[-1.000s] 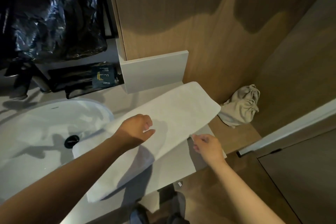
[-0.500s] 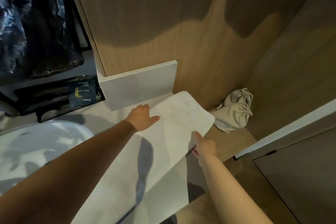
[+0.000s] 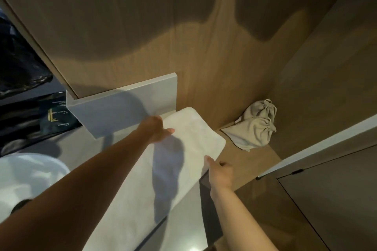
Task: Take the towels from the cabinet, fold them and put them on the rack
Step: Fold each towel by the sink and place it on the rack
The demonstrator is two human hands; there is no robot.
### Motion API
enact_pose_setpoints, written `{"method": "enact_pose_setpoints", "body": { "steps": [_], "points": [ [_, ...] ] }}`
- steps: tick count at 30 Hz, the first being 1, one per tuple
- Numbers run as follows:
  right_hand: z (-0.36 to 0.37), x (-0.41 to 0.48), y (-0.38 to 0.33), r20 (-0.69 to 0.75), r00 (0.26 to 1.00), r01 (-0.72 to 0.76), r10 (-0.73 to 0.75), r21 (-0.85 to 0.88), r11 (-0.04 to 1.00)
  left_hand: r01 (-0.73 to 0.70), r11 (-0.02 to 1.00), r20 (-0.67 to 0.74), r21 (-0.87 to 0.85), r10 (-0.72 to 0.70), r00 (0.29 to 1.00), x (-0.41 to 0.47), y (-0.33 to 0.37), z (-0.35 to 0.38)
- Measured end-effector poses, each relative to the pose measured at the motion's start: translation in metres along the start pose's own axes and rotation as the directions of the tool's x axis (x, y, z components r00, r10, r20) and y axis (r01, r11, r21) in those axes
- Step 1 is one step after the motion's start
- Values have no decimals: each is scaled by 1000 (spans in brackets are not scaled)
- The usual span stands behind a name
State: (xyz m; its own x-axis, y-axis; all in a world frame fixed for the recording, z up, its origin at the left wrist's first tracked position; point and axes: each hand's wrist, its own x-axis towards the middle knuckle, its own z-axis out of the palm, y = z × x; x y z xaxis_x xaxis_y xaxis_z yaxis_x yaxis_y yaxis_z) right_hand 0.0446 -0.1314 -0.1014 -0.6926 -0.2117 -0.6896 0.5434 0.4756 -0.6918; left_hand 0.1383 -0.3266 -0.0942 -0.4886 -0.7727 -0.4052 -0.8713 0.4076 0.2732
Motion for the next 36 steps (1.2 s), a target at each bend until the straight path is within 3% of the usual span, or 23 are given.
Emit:
{"method": "enact_pose_setpoints", "body": {
  "steps": [4,7,11,15,17,21,26,30,36],
  "points": [
    [-10,1,-5,156,978,-167,138,191,967,-17,990,-2,-141,17,1000,-3,-1,2],
    [-23,-5,-11,295,950,-174,105,217,961,-38,965,-8,-260,37,999,-6,-8,-5],
    [-31,-21,-21,281,951,95,-131,140,986,-119,929,-135,-349,76,988,-31,-8,-26],
    [-33,-56,-37,236,902,319,-363,203,926,-150,927,-252,-344,63,966,-70,-14,-62],
    [-31,-78,-46,230,851,419,-472,242,875,-177,883,-284,-435,52,957,-93,-23,-84],
    [-23,-126,-72,202,707,605,-678,325,727,-347,836,-530,-424,82,844,-140,-35,-129],
    [-22,-196,-104,99,422,846,-901,315,431,-541,760,-769,-359,87,633,-191,-51,-180],
    [-18,-251,-124,25,160,957,-987,241,161,-659,670,-837,-342,101,537,-233,-69,-219],
    [-11,-308,-139,94,-54,980,-994,197,-35,-732,598,-881,-327,87,465,-268,-100,-256]
  ]
}}
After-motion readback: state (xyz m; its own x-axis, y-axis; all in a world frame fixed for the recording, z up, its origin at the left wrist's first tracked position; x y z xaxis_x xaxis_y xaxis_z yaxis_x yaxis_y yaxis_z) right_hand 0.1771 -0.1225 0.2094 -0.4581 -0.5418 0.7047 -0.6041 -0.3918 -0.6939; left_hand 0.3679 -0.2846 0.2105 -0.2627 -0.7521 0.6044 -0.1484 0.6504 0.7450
